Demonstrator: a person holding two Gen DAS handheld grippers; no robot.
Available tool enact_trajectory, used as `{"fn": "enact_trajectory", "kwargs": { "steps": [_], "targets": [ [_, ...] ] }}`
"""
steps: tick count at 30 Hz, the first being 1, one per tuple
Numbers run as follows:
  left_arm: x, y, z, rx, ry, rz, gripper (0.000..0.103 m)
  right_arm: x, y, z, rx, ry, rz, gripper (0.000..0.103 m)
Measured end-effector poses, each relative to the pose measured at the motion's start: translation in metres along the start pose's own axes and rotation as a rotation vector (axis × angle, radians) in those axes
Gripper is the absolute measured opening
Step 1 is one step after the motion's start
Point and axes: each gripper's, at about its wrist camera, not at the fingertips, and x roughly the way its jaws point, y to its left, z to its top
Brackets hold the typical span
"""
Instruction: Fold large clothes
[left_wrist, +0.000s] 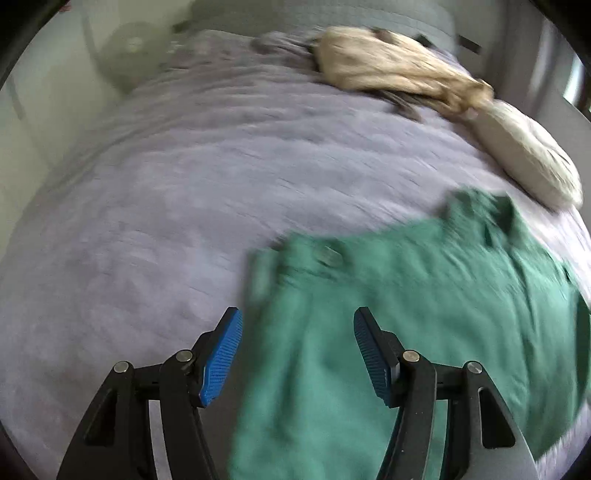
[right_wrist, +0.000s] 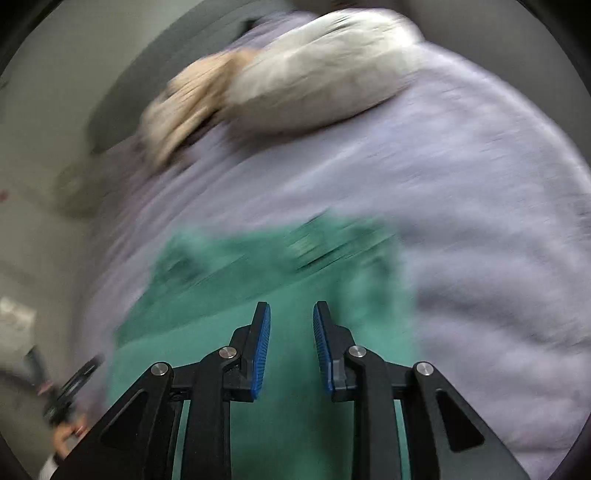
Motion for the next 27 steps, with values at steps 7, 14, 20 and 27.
{"fn": "enact_trajectory", "kwargs": {
  "steps": [7, 14, 20, 27],
  "targets": [
    [0.032, -0.027, -0.052, 0.081, 0.067, 0.028, 0.064, 0.051, 0.019, -0.043, -0.123, 0.131, -0.078, 0.021],
    [0.024, 0.025, -0.068, 0.036, 0.080, 0.127, 0.064, 0.001, -0.071, -0.045, 0.056, 0.055, -0.187, 0.003],
    [-0.011, 0.062, -0.078, -0.067, 0.095, 0.129, 0.064, -0.040, -0.096, -0.064, 0.218, 0.015, -0.245, 0.011],
    [-0.015, 0.051, -0.113, -0.040, 0.146, 0.092, 0.064, -0.048, -0.055, -0.099, 0.108, 0.030, -0.215, 0.011]
  ]
}}
